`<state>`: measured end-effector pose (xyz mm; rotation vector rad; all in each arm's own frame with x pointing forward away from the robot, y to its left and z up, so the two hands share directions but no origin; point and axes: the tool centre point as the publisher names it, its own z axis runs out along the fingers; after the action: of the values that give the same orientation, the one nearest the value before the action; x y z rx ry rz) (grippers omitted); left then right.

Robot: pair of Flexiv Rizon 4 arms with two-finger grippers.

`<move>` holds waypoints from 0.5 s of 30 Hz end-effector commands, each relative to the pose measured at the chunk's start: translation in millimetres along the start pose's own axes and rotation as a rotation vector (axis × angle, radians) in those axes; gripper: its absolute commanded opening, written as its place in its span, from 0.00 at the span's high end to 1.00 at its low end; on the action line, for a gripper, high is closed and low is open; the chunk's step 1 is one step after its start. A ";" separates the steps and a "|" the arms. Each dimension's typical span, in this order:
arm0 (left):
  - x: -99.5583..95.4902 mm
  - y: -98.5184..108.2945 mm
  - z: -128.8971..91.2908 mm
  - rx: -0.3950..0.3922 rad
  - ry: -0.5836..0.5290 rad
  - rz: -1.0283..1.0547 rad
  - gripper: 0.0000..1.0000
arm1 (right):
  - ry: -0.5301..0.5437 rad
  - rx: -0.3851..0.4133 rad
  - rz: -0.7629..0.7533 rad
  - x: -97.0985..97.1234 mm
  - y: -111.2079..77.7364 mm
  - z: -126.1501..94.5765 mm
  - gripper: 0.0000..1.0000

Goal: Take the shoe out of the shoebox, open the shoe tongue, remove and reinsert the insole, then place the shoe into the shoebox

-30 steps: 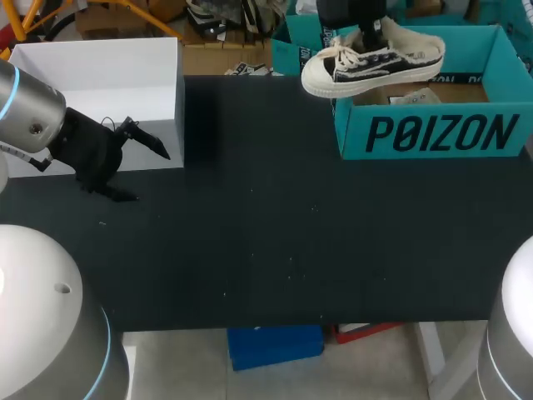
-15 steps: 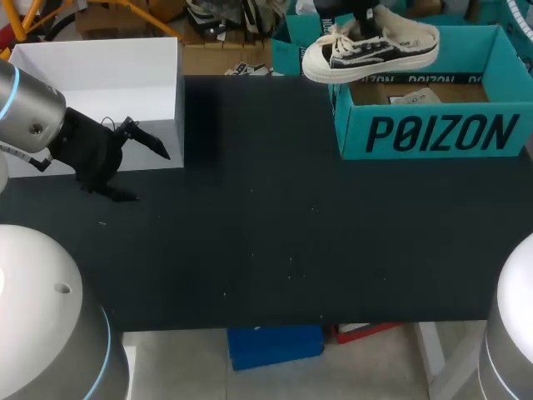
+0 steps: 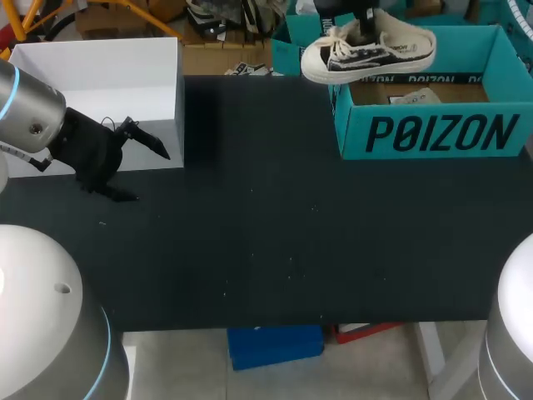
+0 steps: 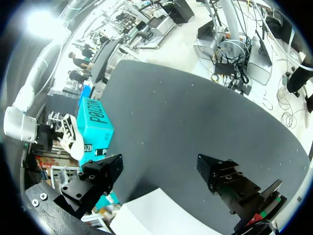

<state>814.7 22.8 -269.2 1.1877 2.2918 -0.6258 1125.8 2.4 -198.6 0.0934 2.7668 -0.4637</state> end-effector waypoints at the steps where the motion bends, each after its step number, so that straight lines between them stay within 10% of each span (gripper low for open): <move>1: 0.7 -0.6 -0.7 -0.002 0.001 0.002 0.00 | 0.001 0.000 -0.001 -1.1 -0.6 -1.6 1.00; 15: 0.7 -0.6 -0.7 -0.002 0.001 0.002 0.00 | -0.020 0.003 -0.047 -19.3 -24.1 13.4 1.00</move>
<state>814.7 22.7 -269.2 1.1878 2.2917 -0.6258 1138.9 -15.7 -196.0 0.0390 2.7402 -0.5086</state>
